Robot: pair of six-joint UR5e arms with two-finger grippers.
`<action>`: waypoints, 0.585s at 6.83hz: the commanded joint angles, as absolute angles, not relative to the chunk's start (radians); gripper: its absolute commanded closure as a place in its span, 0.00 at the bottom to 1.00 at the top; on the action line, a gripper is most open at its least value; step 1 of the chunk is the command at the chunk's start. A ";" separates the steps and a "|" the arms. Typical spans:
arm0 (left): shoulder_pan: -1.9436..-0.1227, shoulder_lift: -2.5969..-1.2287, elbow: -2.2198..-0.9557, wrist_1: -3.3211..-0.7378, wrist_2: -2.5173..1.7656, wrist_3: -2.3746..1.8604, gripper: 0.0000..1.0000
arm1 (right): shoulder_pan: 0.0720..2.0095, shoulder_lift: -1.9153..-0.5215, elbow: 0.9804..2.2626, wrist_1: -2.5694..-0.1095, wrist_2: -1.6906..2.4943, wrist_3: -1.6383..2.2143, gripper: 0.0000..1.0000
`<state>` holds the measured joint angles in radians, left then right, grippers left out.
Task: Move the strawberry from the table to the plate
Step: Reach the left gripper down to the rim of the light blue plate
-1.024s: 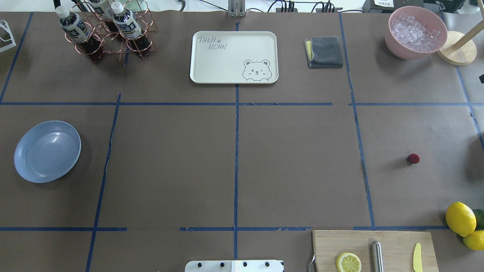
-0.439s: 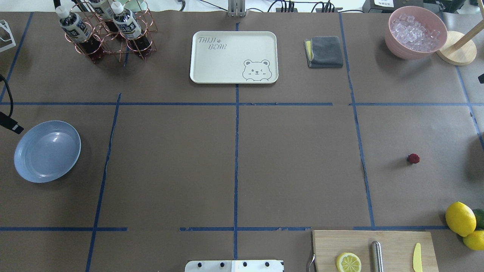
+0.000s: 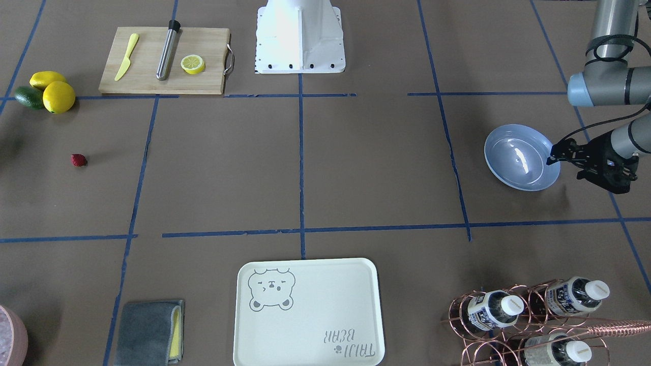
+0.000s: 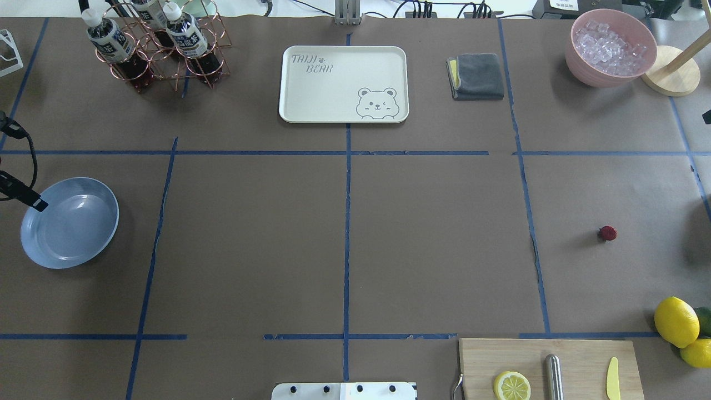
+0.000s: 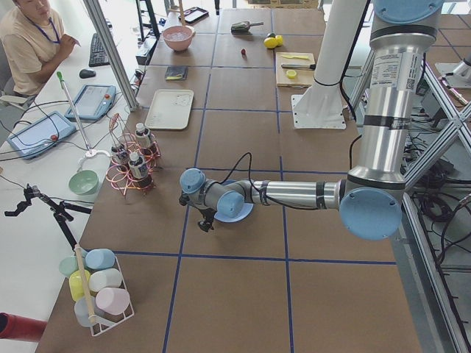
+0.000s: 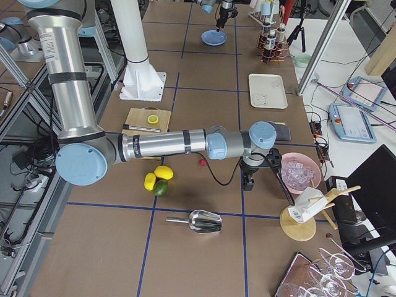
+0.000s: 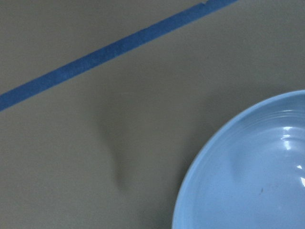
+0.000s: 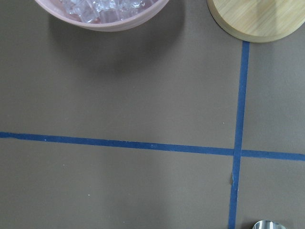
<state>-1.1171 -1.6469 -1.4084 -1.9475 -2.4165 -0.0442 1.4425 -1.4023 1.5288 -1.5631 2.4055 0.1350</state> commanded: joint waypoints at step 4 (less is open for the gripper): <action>-1.098 -1.646 -1.388 -1.957 -2.415 -0.043 0.76 | 1.440 -1.404 1.528 -1.563 2.407 0.137 0.00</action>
